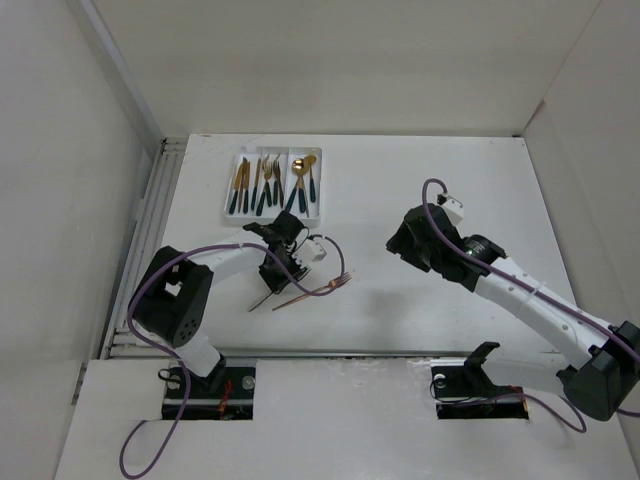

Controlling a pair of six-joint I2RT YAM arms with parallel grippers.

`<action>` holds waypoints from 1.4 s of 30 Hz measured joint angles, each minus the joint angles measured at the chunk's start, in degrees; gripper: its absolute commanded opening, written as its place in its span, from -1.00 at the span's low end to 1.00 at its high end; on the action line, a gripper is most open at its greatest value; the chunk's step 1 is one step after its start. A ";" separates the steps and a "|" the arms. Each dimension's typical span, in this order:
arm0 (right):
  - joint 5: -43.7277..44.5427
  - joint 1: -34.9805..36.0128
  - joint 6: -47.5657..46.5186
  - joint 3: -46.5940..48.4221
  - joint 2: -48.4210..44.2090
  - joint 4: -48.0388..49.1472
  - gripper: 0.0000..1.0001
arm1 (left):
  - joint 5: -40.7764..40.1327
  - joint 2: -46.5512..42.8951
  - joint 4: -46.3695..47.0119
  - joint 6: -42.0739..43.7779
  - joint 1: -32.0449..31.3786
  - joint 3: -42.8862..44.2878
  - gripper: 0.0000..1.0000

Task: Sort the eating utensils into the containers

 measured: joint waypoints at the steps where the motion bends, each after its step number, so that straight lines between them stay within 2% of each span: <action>1: 0.00 0.00 0.00 0.00 0.07 0.00 0.25 | -0.42 -0.02 0.26 -0.24 0.00 -0.11 -0.87; 2: 0.02 0.00 0.02 0.00 0.09 0.00 0.25 | -0.92 -0.04 0.55 -0.33 0.00 -0.13 -1.00; 13: 0.37 0.00 -0.33 0.02 0.26 0.02 0.25 | -1.38 -0.37 0.85 -2.36 0.42 1.36 -1.00; 19: 1.16 0.00 -2.03 1.90 2.54 0.17 0.25 | 0.74 -3.43 0.20 -4.26 1.77 11.30 -1.00; 25: 1.18 -1.73 -4.81 4.55 5.62 2.82 0.25 | 3.80 -4.48 1.03 -8.07 8.04 25.11 -1.00; 29: 0.61 -4.94 -7.04 7.28 9.33 4.83 0.25 | 4.85 1.86 3.52 -12.87 13.33 36.11 -1.00; 37: -1.18 -8.74 -10.93 13.53 17.16 7.28 0.25 | 7.13 23.96 7.26 -22.73 21.46 55.25 -1.00; 42: -1.97 -10.60 -11.98 15.06 18.40 7.10 0.25 | 7.06 33.79 7.63 -26.23 22.95 59.67 -1.00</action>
